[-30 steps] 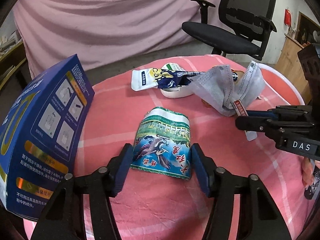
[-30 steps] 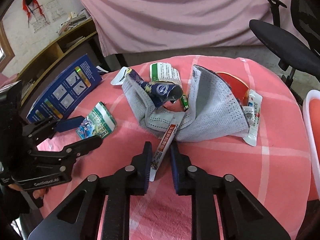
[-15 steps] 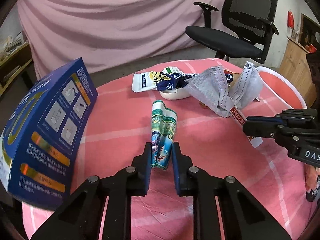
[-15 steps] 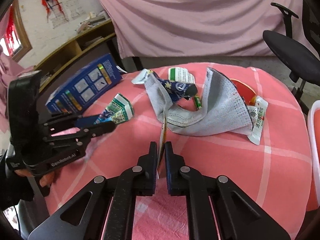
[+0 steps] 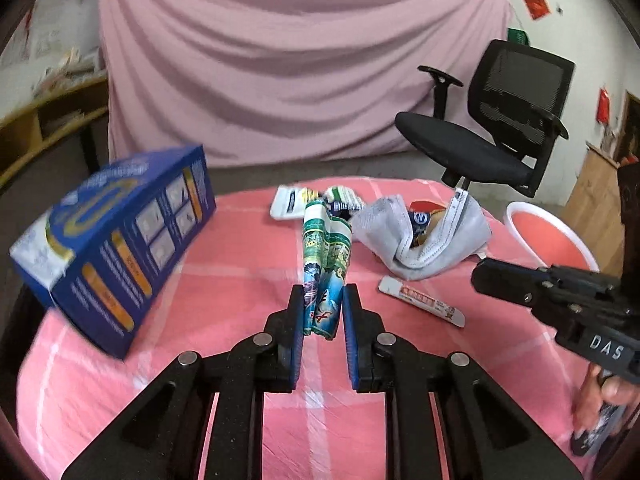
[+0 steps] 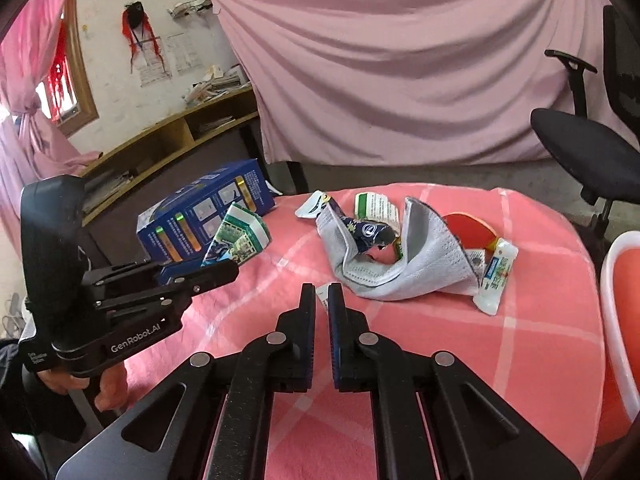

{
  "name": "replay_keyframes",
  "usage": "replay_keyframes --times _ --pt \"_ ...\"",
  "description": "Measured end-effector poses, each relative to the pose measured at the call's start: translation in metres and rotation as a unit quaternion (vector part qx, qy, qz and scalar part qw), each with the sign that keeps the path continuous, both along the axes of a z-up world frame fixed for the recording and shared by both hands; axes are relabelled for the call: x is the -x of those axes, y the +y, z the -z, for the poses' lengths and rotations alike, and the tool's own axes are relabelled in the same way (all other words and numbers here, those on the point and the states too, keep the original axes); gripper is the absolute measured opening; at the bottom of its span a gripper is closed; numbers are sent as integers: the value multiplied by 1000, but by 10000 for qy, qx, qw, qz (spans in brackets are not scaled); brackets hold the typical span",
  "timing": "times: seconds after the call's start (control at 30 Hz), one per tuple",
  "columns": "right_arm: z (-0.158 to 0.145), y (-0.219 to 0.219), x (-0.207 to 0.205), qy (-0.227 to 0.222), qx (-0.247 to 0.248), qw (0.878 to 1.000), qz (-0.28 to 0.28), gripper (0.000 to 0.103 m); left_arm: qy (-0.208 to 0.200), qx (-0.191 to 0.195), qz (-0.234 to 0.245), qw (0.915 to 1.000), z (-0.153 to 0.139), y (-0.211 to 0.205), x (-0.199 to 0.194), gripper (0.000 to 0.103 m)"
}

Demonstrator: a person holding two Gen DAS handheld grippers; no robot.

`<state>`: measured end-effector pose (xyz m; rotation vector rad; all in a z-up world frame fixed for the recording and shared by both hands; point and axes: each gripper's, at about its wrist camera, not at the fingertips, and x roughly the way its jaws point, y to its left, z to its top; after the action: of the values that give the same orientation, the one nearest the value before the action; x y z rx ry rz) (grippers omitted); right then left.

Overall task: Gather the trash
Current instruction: 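Carry the wrapper and tube in both grippers over the red bin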

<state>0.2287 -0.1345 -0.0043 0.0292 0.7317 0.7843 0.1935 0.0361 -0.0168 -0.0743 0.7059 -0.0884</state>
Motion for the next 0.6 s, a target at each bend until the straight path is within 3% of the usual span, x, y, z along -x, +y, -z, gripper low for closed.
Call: replay_keyframes --times 0.1,0.23,0.47,0.6 --pt "10 6 -9 309 170 9994 -21 8 318 7 -132 9994 5 2 -2 15" --pt "20 9 -18 611 368 9974 -53 29 499 71 -212 9985 9 7 0 15" --pt "36 30 -33 786 1004 9916 -236 29 509 228 -187 9983 4 8 -3 15" --pt "37 32 -35 744 1121 9906 -261 12 496 351 -175 9980 2 11 -3 15"
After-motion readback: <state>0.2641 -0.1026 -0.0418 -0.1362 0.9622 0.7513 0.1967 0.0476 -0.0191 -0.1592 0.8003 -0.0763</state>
